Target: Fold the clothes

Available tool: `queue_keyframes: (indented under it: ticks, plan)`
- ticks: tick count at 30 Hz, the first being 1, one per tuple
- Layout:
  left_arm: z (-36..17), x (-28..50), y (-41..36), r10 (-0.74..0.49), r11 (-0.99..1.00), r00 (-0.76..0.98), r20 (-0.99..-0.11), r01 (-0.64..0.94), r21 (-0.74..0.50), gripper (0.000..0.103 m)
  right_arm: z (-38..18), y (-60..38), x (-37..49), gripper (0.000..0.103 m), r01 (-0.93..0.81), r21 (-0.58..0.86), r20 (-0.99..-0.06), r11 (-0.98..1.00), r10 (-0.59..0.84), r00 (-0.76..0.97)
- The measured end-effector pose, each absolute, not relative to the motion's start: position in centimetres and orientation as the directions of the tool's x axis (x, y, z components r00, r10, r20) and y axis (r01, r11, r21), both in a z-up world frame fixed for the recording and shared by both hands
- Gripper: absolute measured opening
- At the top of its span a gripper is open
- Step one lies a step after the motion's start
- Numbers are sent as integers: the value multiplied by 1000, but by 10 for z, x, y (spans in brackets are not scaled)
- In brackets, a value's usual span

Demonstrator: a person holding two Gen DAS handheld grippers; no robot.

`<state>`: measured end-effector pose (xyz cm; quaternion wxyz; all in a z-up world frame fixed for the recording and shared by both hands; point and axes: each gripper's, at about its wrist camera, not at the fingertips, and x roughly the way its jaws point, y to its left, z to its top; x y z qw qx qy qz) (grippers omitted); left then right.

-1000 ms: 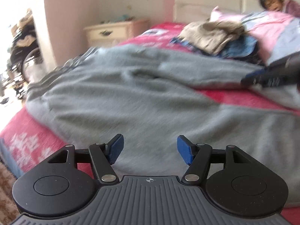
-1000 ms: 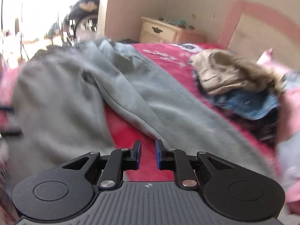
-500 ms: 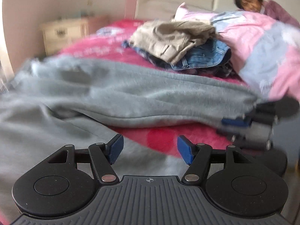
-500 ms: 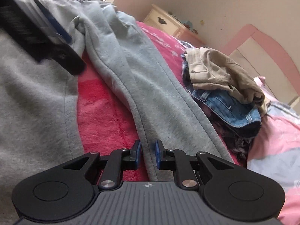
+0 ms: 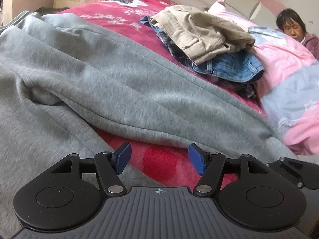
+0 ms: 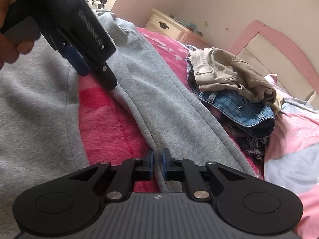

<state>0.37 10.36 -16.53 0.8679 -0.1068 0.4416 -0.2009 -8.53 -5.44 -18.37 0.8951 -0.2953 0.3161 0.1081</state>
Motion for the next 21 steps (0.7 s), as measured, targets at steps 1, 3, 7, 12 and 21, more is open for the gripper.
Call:
queue_keyframes:
  ticks: [1, 3, 7, 12, 21]
  plan:
    - [-166, 4, 103, -442, 897, 530, -724, 259, -358, 63, -184, -55, -86, 5, -380, -462, -628, 801, 7, 778]
    - [-167, 4, 104, -443, 897, 536, -719, 265, -354, 60, -183, -54, -86, 5, -382, -465, -625, 799, 9, 780]
    - [-169, 3, 104, -437, 899, 540, -720, 269, -345, 57, -185, -55, -86, 4, -386, -458, -628, 801, 15, 778]
    - [-172, 2, 105, -430, 903, 544, -720, 273, -332, 49, -186, -55, -86, 4, -377, -442, -627, 814, 21, 779]
    - [-176, 0, 106, -418, 908, 553, -721, 282, -310, 45, -184, -56, -85, 4, -380, -447, -623, 810, 24, 782]
